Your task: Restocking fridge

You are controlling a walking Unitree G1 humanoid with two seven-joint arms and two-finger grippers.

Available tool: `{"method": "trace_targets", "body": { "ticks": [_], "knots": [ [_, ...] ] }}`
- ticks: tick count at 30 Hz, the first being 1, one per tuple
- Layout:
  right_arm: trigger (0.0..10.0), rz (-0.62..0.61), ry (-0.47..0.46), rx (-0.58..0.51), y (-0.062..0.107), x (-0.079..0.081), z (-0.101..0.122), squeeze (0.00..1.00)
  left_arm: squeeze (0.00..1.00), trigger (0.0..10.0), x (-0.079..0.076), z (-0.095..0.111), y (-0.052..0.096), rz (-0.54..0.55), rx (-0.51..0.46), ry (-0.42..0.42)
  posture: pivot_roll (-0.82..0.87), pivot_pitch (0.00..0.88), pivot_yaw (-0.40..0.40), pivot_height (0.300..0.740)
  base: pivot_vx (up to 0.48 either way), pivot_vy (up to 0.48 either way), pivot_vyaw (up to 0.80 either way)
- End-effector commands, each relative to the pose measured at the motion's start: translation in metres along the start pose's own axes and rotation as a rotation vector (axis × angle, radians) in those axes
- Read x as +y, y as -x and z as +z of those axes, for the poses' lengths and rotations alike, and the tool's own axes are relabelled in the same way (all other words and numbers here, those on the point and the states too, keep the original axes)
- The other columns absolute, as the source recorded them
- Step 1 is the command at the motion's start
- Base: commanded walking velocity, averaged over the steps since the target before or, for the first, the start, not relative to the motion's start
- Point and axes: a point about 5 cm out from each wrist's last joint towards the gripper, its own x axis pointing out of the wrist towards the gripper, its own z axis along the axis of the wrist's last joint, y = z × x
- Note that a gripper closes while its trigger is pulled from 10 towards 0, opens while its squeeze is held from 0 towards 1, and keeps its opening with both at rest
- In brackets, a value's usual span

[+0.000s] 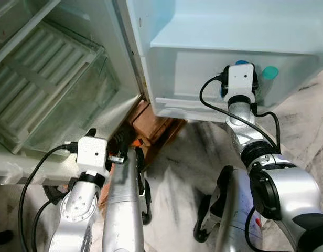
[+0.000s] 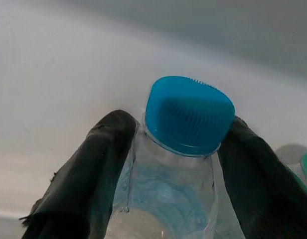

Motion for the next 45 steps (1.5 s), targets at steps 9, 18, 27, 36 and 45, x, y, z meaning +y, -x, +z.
{"method": "trace_targets", "body": {
  "ticks": [9, 18, 27, 36, 45],
  "knots": [
    [10.0, 0.142, -0.036, 0.043, -0.003, 0.007, 0.003, 1.00, 0.00, 10.0, 0.005, -0.014, -0.014, 0.001, 0.014, -0.010, 0.24, 0.163, 0.060, 0.532, 0.000, 0.000, 0.00],
    [10.0, 0.261, -0.124, -0.057, 0.001, 0.014, 0.015, 1.00, 0.00, 10.0, 0.010, -0.020, -0.021, -0.018, -0.009, -0.005, 0.18, 0.111, 0.048, 0.532, 0.000, 0.000, 0.00],
    [10.0, 0.308, -0.215, -0.081, 0.062, 0.026, -0.022, 0.51, 0.00, 10.0, 0.014, -0.044, -0.018, 0.023, 0.074, -0.005, 0.15, 0.029, 0.030, 0.532, 0.000, 0.000, 0.00],
    [10.0, 0.354, -0.237, 0.032, 0.077, 0.045, -0.042, 0.00, 0.00, 10.0, 0.008, -0.024, -0.058, 0.041, -0.005, -0.069, 0.18, 0.000, -0.009, 0.532, 0.000, 0.000, 0.00],
    [10.0, 0.353, -0.275, -0.068, 0.075, 0.037, -0.023, 0.00, 0.00, 10.0, 0.012, -0.022, -0.053, -0.014, -0.019, -0.133, 0.18, 0.017, 0.038, 0.532, 0.000, 0.000, 0.00]
  ]
}}
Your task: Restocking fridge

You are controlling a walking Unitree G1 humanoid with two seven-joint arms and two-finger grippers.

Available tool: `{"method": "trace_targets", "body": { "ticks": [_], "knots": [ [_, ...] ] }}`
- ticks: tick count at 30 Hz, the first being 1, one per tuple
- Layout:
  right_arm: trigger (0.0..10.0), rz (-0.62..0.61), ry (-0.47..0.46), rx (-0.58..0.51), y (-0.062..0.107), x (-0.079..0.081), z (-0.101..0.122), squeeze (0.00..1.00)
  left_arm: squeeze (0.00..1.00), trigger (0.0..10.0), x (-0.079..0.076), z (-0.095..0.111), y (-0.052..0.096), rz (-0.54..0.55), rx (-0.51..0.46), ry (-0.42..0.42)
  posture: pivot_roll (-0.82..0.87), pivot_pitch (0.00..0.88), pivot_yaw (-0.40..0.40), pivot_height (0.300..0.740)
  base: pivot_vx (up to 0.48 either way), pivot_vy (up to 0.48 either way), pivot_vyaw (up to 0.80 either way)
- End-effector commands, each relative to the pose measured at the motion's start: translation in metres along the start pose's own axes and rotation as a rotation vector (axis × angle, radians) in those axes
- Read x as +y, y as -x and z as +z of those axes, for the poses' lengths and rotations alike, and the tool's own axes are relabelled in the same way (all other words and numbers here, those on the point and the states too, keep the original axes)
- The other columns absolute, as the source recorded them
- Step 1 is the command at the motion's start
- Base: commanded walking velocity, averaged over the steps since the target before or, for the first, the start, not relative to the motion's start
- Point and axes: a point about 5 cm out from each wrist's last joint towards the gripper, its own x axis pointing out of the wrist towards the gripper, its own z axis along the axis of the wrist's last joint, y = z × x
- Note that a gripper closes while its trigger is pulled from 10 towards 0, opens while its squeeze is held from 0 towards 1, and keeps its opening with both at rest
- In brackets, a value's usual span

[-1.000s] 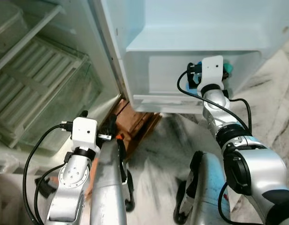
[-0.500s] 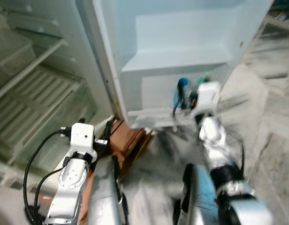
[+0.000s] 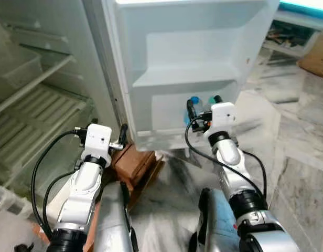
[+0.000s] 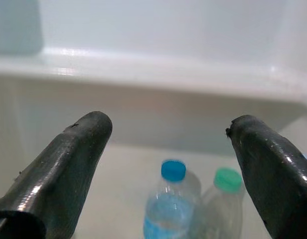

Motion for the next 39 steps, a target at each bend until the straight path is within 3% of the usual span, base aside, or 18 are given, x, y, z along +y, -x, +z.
{"method": "trace_targets", "body": {
  "ticks": [1, 4, 11, 14, 24, 31, 39],
  "knots": [
    [10.0, -0.011, -0.019, -0.019, -0.001, 0.000, 0.005, 0.00, 0.00, 10.0, -0.001, 0.007, -0.004, -0.011, -0.032, -0.015, 0.18, 0.017, 0.039, 0.537, 0.000, 0.000, 0.00],
    [10.0, -0.025, -0.029, -0.030, 0.001, -0.003, 0.009, 0.00, 0.00, 10.0, -0.003, 0.011, -0.007, 0.012, -0.053, 0.005, 0.16, 0.027, 0.016, 0.557, 0.000, 0.000, 0.00],
    [10.0, -0.035, -0.003, 0.003, 0.013, -0.013, 0.002, 0.00, 0.00, 10.0, -0.007, 0.003, -0.005, 0.019, -0.035, 0.036, 0.13, 0.011, 0.006, 0.597, 0.000, 0.000, 0.00],
    [10.0, -0.063, -0.017, 0.028, 0.021, -0.020, -0.004, 0.00, 0.00, 10.0, -0.006, -0.008, 0.000, 0.055, -0.006, 0.089, 0.13, 0.000, -0.009, 0.617, 0.000, 0.000, 0.00],
    [10.0, -0.012, -0.049, 0.070, 0.024, -0.002, -0.010, 0.00, 0.00, 10.0, -0.013, -0.017, 0.016, 0.085, 0.022, 0.075, 0.17, 0.007, -0.030, 0.677, 0.000, 0.000, 0.00],
    [10.0, -0.030, -0.077, 0.091, 0.021, 0.001, -0.012, 0.00, 0.00, 10.0, -0.007, -0.012, 0.008, 0.099, 0.005, 0.064, 0.16, 0.004, -0.020, 0.717, 0.000, 0.000, 0.00],
    [10.0, -0.080, -0.094, 0.155, 0.028, -0.007, -0.020, 0.00, 0.00, 10.0, -0.016, -0.015, 0.003, 0.072, 0.031, 0.058, 0.13, 0.005, -0.005, 0.740, 0.000, 0.000, 0.00]
  ]
}}
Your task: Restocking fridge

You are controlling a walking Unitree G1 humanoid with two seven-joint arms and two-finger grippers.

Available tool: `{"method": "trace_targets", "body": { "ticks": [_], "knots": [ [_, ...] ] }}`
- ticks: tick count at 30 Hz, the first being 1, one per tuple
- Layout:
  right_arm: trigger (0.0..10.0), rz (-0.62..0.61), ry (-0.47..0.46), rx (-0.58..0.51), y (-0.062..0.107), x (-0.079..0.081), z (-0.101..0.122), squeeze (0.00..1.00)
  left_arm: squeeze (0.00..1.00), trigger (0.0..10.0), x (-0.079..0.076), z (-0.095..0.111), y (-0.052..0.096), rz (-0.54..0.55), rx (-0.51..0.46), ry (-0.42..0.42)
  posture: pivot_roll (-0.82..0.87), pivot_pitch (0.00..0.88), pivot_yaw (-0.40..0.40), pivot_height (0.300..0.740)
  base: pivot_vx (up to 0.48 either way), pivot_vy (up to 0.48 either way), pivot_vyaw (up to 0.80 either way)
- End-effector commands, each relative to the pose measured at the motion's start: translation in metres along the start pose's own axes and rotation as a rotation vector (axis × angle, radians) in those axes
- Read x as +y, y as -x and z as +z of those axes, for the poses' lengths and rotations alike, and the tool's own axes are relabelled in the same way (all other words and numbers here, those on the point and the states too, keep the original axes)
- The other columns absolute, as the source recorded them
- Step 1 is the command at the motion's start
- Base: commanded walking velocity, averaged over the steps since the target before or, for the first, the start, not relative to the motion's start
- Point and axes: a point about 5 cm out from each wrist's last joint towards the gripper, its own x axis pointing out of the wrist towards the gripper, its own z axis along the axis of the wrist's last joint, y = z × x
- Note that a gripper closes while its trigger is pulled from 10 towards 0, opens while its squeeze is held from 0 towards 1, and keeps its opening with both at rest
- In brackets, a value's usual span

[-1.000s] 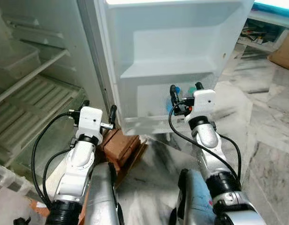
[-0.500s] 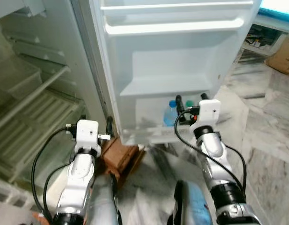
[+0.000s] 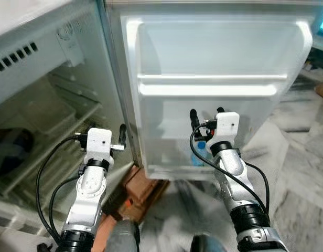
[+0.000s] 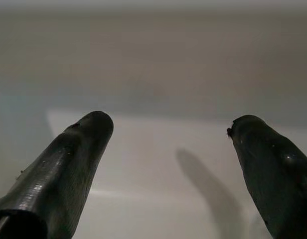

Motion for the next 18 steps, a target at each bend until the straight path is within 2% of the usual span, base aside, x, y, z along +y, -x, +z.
{"method": "trace_targets", "body": {
  "ticks": [1, 6, 10, 18],
  "knots": [
    [10.0, -0.037, -0.024, 0.044, 0.004, -0.007, -0.006, 0.00, 0.00, 10.0, -0.005, -0.005, 0.001, -0.018, 0.024, -0.007, 0.13, 0.006, -0.006, 0.740, 0.000, 0.000, 0.00],
    [10.0, -0.045, -0.039, 0.116, 0.011, -0.008, -0.019, 0.00, 0.00, 10.0, -0.009, -0.004, -0.001, -0.008, 0.021, -0.021, 0.12, 0.012, -0.012, 0.740, 0.000, 0.000, 0.00],
    [10.0, -0.026, -0.081, 0.145, 0.014, -0.004, -0.022, 0.00, 0.00, 10.0, -0.010, -0.006, 0.001, -0.013, 0.028, -0.007, 0.13, 0.016, -0.017, 0.740, 0.000, -0.351, 0.00],
    [10.0, 0.047, -0.057, 0.130, 0.009, 0.015, -0.018, 0.00, 0.00, 10.0, -0.012, -0.005, 0.000, -0.028, 0.025, -0.021, 0.13, 0.023, -0.012, 0.740, 0.000, -0.375, 0.00]
  ]
}}
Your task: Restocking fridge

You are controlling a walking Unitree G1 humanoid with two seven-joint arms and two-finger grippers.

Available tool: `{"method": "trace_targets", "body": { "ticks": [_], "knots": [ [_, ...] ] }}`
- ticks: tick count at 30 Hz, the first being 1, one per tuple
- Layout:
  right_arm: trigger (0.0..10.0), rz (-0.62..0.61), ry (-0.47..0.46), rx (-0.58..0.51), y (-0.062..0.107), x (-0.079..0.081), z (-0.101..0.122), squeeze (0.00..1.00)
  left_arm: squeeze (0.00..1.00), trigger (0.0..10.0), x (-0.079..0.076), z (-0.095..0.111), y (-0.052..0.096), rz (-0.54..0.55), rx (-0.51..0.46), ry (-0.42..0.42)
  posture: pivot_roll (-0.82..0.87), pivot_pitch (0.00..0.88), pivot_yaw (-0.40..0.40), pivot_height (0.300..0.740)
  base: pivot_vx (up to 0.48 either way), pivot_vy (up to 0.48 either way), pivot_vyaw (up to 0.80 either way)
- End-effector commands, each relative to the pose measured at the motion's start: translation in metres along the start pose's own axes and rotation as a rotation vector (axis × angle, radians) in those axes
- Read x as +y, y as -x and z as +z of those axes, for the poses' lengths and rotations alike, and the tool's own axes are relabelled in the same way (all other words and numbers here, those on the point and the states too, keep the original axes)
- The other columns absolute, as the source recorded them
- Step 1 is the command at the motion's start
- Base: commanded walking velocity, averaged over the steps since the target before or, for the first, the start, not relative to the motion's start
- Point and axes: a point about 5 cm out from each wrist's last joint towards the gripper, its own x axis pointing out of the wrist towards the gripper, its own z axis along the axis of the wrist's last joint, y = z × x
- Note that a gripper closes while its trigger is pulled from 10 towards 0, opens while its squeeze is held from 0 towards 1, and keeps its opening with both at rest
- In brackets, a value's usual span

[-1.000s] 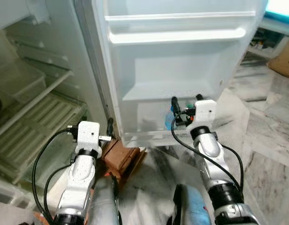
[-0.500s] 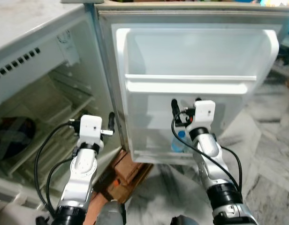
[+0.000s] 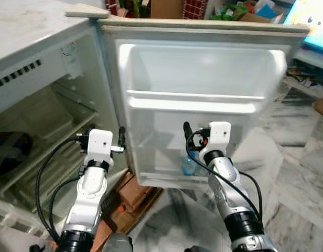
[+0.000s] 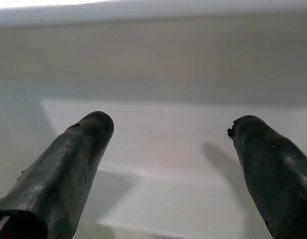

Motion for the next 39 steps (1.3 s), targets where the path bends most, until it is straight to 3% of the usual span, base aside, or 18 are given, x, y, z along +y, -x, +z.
{"method": "trace_targets", "body": {
  "ticks": [1, 4, 8, 14, 18, 21, 30, 39],
  "knots": [
    [10.0, 0.037, 0.040, -0.020, -0.002, 0.006, 0.006, 0.00, 0.00, 10.0, 0.000, -0.002, 0.000, -0.014, 0.013, -0.010, 0.13, 0.024, -0.011, 0.740, 0.000, -0.480, 0.00],
    [10.0, 0.050, 0.073, -0.023, -0.002, 0.007, 0.006, 0.00, 0.00, 10.0, -0.001, -0.002, 0.000, -0.018, 0.015, -0.005, 0.12, 0.026, -0.011, 0.740, 0.000, -0.480, 0.00],
    [10.0, 0.074, 0.050, -0.005, -0.001, 0.008, 0.003, 0.00, 0.00, 10.0, -0.003, -0.003, 0.000, -0.024, 0.014, -0.005, 0.13, 0.029, -0.011, 0.740, 0.000, -0.469, 0.00],
    [10.0, 0.285, -0.047, -0.021, 0.005, 0.026, 0.006, 0.00, 0.00, 10.0, -0.003, -0.004, -0.001, -0.032, 0.018, -0.011, 0.13, 0.023, -0.009, 0.740, 0.000, -0.456, 0.00],
    [10.0, 0.317, -0.073, -0.031, 0.005, 0.031, 0.008, 0.00, 0.00, 10.0, -0.003, -0.004, -0.002, -0.039, 0.021, -0.006, 0.13, 0.017, -0.009, 0.740, 0.000, -0.452, 0.00],
    [10.0, 0.271, 0.003, -0.088, 0.004, 0.027, 0.014, 0.00, 0.00, 10.0, -0.004, -0.003, -0.003, -0.047, 0.020, -0.010, 0.13, 0.018, -0.011, 0.740, 0.000, -0.440, 0.00],
    [10.0, 0.132, 0.056, -0.173, -0.006, 0.001, 0.031, 0.00, 0.00, 10.0, 0.000, -0.004, -0.003, -0.030, 0.012, -0.016, 0.13, 0.015, -0.019, 0.740, 0.000, -0.347, 0.00],
    [10.0, 0.096, 0.061, -0.168, -0.013, 0.006, 0.031, 0.00, 0.00, 10.0, 0.000, -0.005, -0.004, -0.014, 0.007, -0.008, 0.13, 0.010, -0.012, 0.740, 0.000, -0.288, 0.00]
  ]
}}
